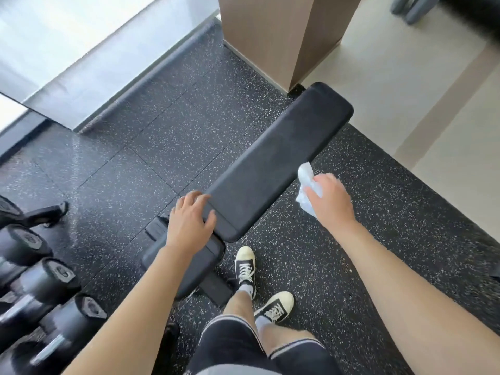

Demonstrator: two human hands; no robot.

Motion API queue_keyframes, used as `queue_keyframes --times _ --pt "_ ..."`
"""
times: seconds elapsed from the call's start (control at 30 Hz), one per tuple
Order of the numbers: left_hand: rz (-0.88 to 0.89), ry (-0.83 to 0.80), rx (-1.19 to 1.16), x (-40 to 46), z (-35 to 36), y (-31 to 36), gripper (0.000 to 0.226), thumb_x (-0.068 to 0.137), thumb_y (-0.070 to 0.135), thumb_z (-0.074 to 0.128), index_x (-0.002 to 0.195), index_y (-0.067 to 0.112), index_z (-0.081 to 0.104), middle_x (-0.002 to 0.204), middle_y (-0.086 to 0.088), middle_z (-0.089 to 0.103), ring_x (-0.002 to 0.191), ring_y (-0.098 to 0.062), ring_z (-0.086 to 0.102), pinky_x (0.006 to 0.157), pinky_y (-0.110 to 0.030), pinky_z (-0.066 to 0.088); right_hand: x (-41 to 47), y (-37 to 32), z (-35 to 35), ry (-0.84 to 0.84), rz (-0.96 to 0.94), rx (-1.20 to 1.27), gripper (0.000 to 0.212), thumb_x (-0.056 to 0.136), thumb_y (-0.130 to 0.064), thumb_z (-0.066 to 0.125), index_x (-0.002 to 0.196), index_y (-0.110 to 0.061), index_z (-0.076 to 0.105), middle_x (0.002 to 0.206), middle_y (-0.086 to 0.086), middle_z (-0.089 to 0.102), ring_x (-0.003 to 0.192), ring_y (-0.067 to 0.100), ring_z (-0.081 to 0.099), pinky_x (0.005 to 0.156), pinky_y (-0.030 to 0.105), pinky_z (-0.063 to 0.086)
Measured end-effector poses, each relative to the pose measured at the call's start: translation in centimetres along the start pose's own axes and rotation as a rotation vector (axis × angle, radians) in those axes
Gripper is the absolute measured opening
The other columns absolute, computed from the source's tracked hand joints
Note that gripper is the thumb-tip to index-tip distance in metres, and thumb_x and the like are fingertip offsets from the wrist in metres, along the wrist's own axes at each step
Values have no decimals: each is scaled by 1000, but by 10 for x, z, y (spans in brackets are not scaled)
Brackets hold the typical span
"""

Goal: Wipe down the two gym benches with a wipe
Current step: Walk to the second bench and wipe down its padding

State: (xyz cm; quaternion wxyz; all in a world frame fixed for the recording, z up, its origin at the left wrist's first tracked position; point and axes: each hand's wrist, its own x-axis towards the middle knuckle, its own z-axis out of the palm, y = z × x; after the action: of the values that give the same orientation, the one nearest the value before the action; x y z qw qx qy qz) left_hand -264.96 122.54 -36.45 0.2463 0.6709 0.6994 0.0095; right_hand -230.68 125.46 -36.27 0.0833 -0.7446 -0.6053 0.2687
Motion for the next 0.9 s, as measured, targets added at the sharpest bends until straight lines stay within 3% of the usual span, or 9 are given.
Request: queue_keyframes --times 0.13,0.27,0.57,0.9 --pt "-4 67 -47 -1 -46 5 44 98 31 66 139 16 63 147 -6 55 132 -36 50 110 -53 45 3 -33 -35 91 -70 47 33 101 -45 37 82 -23 53 91 -2 56 86 23 52 72 40 47" --pt "-8 136 -98 0 -92 11 42 97 32 67 137 18 63 145 -4 55 133 -34 48 111 -52 44 7 -71 -63 152 -130 98 26 101 -44 44 84 -26 53 89 -6 54 84 20 52 68 38 42" --pt "5 247 -142 10 -173 22 43 99 34 67 140 21 62 148 -1 53 137 -31 45 115 -47 39 42 -147 -114 246 -293 179 17 100 -38 57 94 -22 57 97 -4 55 88 21 53 73 37 45" --pt "-115 374 -164 40 -218 62 47 100 39 65 144 25 59 151 1 51 141 -27 41 120 -48 35 119 -188 -160 263 -488 193 22 98 -44 57 101 -22 60 97 -13 51 86 9 44 70 30 34"
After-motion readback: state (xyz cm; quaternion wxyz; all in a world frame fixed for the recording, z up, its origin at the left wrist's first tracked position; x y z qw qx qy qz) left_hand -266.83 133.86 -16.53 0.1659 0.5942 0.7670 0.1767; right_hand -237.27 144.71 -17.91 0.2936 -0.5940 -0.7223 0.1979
